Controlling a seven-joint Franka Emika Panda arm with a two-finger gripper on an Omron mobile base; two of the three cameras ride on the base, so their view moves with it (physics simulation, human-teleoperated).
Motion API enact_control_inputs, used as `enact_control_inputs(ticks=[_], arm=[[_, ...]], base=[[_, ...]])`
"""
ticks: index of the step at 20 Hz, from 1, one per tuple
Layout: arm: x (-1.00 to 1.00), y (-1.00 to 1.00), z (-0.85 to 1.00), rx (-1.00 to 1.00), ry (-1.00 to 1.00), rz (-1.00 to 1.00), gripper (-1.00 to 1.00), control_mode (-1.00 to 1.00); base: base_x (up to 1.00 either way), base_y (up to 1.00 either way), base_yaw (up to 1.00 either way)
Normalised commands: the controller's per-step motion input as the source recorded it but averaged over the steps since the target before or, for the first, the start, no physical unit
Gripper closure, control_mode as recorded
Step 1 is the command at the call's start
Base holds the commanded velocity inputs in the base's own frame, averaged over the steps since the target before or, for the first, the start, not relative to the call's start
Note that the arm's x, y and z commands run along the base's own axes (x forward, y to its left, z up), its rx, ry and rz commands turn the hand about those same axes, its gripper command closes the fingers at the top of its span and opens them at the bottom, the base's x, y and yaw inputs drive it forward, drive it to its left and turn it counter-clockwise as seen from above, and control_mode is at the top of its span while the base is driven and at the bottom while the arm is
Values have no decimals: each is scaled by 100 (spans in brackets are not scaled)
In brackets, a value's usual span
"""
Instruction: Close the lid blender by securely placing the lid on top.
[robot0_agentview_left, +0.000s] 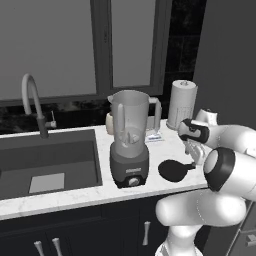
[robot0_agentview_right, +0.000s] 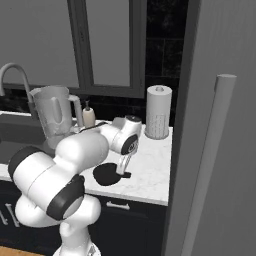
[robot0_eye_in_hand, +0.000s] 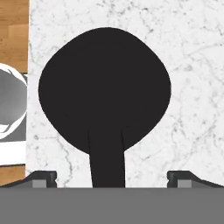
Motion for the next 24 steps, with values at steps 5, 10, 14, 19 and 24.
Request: enact_control_inputs(ticks=[5,10,14,19,24], arm=[[-8,0,-35,-4,1,6,-100,-100],[-1,0,-24,-1,0,7,-100,-100],[0,0,-19,-1,0,6,-100,-100],[0,0,-13,0,0,5,-100,-100],[0,0,-9,0,0,2,-100,-100]], base=[[0,0,0],[0,0,0],[0,0,0],[0,0,0],[0,0,0]])
